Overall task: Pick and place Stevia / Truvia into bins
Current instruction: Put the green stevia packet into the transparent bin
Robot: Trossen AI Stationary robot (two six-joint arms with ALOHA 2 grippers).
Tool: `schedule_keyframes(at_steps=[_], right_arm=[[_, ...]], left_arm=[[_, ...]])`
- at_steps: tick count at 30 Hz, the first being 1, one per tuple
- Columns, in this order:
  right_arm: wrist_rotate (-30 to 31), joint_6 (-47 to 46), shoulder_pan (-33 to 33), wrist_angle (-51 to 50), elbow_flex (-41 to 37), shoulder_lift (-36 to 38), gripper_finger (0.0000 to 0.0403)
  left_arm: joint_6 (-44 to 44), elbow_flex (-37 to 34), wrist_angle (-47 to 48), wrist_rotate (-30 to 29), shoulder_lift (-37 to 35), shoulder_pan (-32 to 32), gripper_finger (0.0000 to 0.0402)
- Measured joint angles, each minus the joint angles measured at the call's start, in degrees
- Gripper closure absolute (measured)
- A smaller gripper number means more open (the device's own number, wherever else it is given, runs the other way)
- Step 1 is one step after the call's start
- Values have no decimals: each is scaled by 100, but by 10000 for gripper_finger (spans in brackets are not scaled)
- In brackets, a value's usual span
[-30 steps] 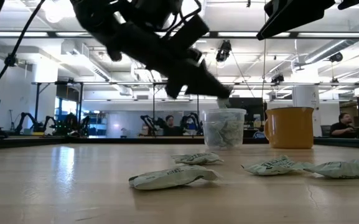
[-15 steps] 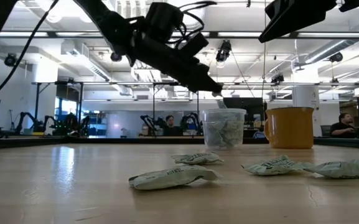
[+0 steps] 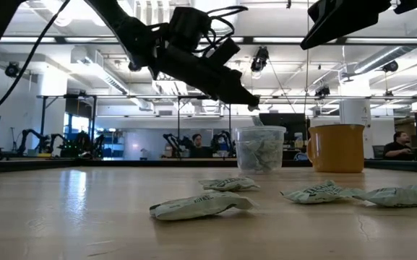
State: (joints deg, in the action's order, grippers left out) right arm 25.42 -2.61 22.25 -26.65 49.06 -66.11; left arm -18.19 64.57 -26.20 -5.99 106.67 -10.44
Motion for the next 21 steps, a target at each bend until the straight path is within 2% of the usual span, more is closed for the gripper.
schedule_keyframes(at_steps=[12,17,21], right_arm=[[-1,-24,-1,-20,0,0,332],[-1,-39,1,-18,-1,0,326],[-1,-46,0,-17,-1,0,323]], left_arm=[[143,78,133,240,485,-64,374],[438,288,1012,255,483,-134,374],[454,401,1270,261,481,-162,374]])
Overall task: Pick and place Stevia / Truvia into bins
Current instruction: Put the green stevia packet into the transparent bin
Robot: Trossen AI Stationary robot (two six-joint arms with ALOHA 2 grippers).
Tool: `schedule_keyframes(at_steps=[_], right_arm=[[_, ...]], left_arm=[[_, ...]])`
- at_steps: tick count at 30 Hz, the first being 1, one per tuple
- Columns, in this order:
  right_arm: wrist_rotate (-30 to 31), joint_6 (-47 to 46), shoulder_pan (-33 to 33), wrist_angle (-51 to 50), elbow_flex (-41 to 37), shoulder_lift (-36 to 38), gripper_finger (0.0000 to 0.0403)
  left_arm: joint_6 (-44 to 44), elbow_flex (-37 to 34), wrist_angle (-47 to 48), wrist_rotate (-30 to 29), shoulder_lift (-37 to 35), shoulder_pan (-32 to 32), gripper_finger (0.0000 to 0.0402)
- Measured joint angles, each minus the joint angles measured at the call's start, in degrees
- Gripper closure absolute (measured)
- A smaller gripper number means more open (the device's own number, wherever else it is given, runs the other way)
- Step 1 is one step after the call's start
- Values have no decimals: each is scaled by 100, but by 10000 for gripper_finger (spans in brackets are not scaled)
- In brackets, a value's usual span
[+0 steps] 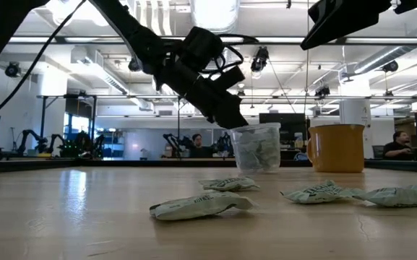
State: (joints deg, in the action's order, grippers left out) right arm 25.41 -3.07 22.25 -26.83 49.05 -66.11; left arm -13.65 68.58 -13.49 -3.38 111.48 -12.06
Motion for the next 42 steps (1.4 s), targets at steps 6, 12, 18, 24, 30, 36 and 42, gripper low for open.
schedule_keyframes(at_steps=[6,12,18,24,30,36,42], right_arm=[[0,2,-1,2,1,0,330],[0,2,-1,2,-1,0,334],[0,2,-1,2,-1,0,335],[0,2,-1,4,-1,0,335],[0,1,0,2,-14,0,335],[-566,-543,-1,11,-210,1,335],[-1797,-687,10,499,-673,-261,335]], left_arm=[[-17,108,-46,54,0,9,374],[-18,202,-45,418,0,5,340],[-15,263,-41,420,-2,7,260],[-9,325,-18,418,-91,18,204],[36,325,42,416,-198,36,192],[200,322,1161,1064,-589,226,192],[291,207,2438,1379,-920,857,191]])
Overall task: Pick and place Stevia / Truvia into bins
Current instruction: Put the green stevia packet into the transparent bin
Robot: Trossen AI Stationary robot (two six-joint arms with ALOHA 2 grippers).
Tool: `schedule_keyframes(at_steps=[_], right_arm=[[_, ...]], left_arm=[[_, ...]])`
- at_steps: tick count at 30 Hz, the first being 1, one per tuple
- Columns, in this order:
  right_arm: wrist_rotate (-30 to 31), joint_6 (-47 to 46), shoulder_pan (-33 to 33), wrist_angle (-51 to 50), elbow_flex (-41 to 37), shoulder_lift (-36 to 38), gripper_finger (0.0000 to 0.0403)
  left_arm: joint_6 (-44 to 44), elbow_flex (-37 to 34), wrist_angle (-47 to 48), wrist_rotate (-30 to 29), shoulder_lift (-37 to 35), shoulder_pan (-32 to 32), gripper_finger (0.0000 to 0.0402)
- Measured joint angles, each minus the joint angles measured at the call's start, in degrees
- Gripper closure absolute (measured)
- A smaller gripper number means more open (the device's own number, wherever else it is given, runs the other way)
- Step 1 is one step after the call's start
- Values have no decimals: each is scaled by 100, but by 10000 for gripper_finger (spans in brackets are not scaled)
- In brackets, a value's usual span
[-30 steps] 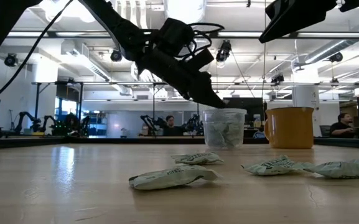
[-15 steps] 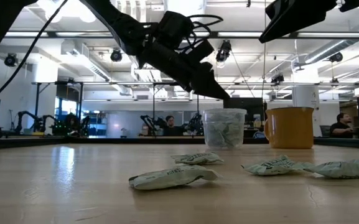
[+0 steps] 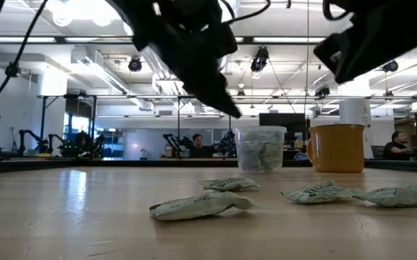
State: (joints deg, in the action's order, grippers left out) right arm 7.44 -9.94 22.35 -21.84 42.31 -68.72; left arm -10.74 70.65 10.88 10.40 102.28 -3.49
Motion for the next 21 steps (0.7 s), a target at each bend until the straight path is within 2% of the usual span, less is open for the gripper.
schedule_keyframes(at_steps=[4,10,16,21], right_arm=[[-482,-15,6,778,-233,-339,334],[-1230,-298,75,1327,-253,-1000,335],[-1360,-779,343,1789,-235,-1730,335],[-1411,-874,563,1776,89,-2255,335]], left_arm=[[-4,-30,495,-5,-35,626,191],[16,-39,907,-84,-44,1517,191],[351,-62,1116,-556,-44,2132,191],[578,-89,1123,-769,-45,2356,191]])
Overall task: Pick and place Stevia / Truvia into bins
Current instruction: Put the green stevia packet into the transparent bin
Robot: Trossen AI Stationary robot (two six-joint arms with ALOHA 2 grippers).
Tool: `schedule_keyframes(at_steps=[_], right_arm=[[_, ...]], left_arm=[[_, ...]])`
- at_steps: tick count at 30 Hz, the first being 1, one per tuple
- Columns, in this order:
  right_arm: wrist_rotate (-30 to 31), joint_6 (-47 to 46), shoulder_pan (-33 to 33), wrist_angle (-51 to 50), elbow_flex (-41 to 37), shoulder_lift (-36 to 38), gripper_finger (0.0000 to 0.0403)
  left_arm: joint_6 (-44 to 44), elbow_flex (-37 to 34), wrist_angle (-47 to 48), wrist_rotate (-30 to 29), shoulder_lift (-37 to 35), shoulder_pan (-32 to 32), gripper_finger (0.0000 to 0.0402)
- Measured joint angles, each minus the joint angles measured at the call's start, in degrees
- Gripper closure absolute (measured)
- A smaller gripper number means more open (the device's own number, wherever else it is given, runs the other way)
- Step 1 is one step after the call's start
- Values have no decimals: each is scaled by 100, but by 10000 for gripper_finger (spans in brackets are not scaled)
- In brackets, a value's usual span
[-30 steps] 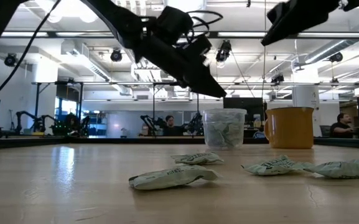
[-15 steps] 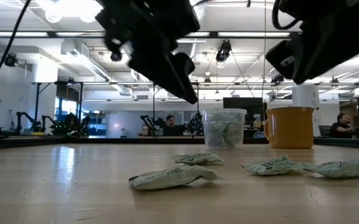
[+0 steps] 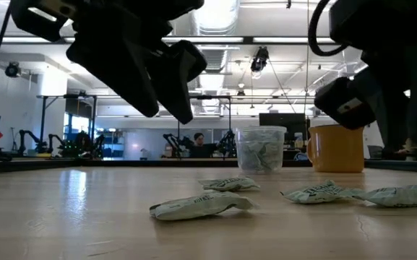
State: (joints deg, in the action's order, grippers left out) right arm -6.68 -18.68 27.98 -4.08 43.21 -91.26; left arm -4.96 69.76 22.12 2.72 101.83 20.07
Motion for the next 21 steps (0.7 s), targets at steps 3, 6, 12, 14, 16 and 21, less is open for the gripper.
schedule_keyframes(at_steps=[3,6,12,14,16,21], right_arm=[[-1,71,108,-10,238,-249,335],[1,108,173,-68,487,-416,335],[94,83,254,-338,770,-777,322],[164,68,254,-360,880,-908,311],[277,59,253,-639,989,-1004,297],[533,-118,250,-1159,1305,-1151,262]], left_arm=[[234,-5,150,-160,-10,18,191],[486,-65,359,-604,-25,18,191],[782,-366,625,-1204,-99,11,191],[879,-393,700,-1209,-131,12,191],[1044,-393,695,-1210,-160,12,191],[1068,-393,701,-1208,-281,21,191]])
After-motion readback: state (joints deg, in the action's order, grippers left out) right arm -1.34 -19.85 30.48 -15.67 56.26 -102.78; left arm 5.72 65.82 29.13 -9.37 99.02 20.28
